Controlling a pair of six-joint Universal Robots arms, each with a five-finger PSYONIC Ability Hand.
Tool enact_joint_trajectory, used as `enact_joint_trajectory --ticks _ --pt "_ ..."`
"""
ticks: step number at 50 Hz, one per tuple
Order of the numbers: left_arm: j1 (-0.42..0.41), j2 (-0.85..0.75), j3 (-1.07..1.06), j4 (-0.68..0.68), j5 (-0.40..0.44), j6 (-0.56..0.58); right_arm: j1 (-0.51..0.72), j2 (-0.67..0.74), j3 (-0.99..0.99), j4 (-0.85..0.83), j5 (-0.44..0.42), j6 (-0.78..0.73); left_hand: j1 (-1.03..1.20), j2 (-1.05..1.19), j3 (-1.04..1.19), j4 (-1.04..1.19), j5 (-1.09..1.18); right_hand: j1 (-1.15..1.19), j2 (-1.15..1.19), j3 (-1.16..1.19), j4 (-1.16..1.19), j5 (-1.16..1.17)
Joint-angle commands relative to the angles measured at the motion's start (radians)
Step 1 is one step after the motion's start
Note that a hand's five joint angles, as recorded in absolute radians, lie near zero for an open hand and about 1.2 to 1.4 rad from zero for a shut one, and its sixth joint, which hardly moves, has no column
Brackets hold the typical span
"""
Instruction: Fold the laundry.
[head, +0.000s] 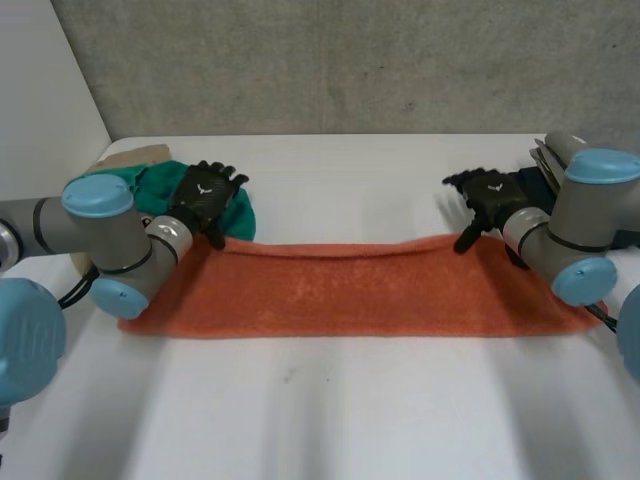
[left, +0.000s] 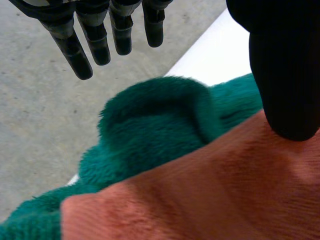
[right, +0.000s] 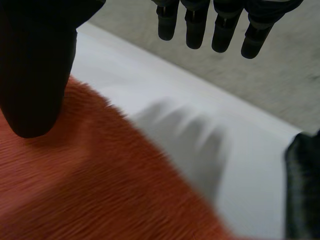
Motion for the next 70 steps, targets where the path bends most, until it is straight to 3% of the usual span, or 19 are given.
enact_joint_trajectory --ticks 1,4,9,16,20,26,33,43,46,47,48,53,61,70 --pt "0.001 -0.060 0.131 0.098 -0.150 -0.003 0.008 0.014 -0.031 -0.322 0.196 0.039 0.149 0.116 0.123 0.120 0.115 -0.052 -0.035 -0.034 -0.036 -0.048" --pt "-0.012 -0.037 0.082 0.150 -0.167 -0.022 0.008 -0.019 0.003 -0.336 0.188 0.038 0.132 0.098 0.105 0.102 0.097 -0.052 -0.035 -0.034 -0.036 -0.048" --pt "-0.034 0.122 -0.065 0.155 -0.112 -0.103 0.005 -0.125 0.110 -0.301 0.153 0.030 0.085 0.051 0.058 0.055 0.050 -0.052 -0.035 -0.034 -0.036 -0.048" --pt "-0.055 0.320 -0.306 0.152 -0.086 -0.131 -0.007 -0.393 0.386 -0.183 0.058 -0.025 0.061 0.028 0.035 0.032 0.027 -0.052 -0.035 -0.034 -0.036 -0.048" --pt "-0.051 0.450 -0.448 0.144 -0.083 -0.131 -0.035 -0.541 0.550 -0.077 0.033 -0.134 0.041 0.007 0.014 0.011 0.006 -0.052 -0.035 -0.034 -0.036 -0.048" --pt "-0.046 0.637 -0.685 0.144 -0.072 -0.141 -0.213 -0.673 0.791 0.082 0.022 -0.370 0.035 0.001 0.008 0.006 0.000 -0.052 -0.035 -0.034 -0.036 -0.048" --pt "-0.058 0.742 -0.838 0.149 -0.011 -0.218 -0.337 -0.687 0.989 0.020 -0.043 -0.497 0.035 0.001 0.008 0.006 0.000 0.049 0.066 0.067 0.065 0.052" --pt "-0.086 0.779 -0.878 0.156 0.028 -0.292 -0.414 -0.622 1.063 -0.172 -0.169 -0.510 0.038 0.004 0.011 0.008 0.003 0.149 0.166 0.166 0.165 0.152" --pt "-0.086 0.777 -0.877 0.156 0.028 -0.293 -0.414 -0.569 1.048 -0.204 -0.179 -0.508 0.041 0.007 0.014 0.011 0.006 0.497 0.514 0.515 0.514 0.501" --pt "-0.086 0.777 -0.875 0.156 0.028 -0.293 -0.414 -0.559 1.043 -0.204 -0.179 -0.510 0.041 0.007 0.014 0.011 0.006 0.702 0.719 0.720 0.718 0.705" --pt "-0.086 0.777 -0.875 0.156 0.028 -0.292 -0.414 -0.549 1.028 -0.204 -0.168 -0.511 0.041 0.007 0.014 0.011 0.006 1.165 1.182 1.183 1.182 1.169" --pt "-0.086 0.783 -0.878 0.155 0.023 -0.293 -0.444 -0.556 1.028 -0.220 -0.137 -0.508 0.044 0.010 0.017 0.014 0.009 1.170 1.187 1.187 1.186 1.173" --pt "-0.078 0.857 -0.917 0.153 0.026 -0.293 -0.651 -0.697 0.994 -0.217 -0.117 -0.557 0.038 0.004 0.011 0.008 0.003 1.170 1.187 1.187 1.186 1.173" --pt "-0.061 0.912 -0.960 0.146 0.022 -0.295 -0.649 -0.702 0.922 -0.217 -0.117 -0.755 0.038 0.004 0.011 0.008 0.003 1.170 1.187 1.187 1.186 1.173"
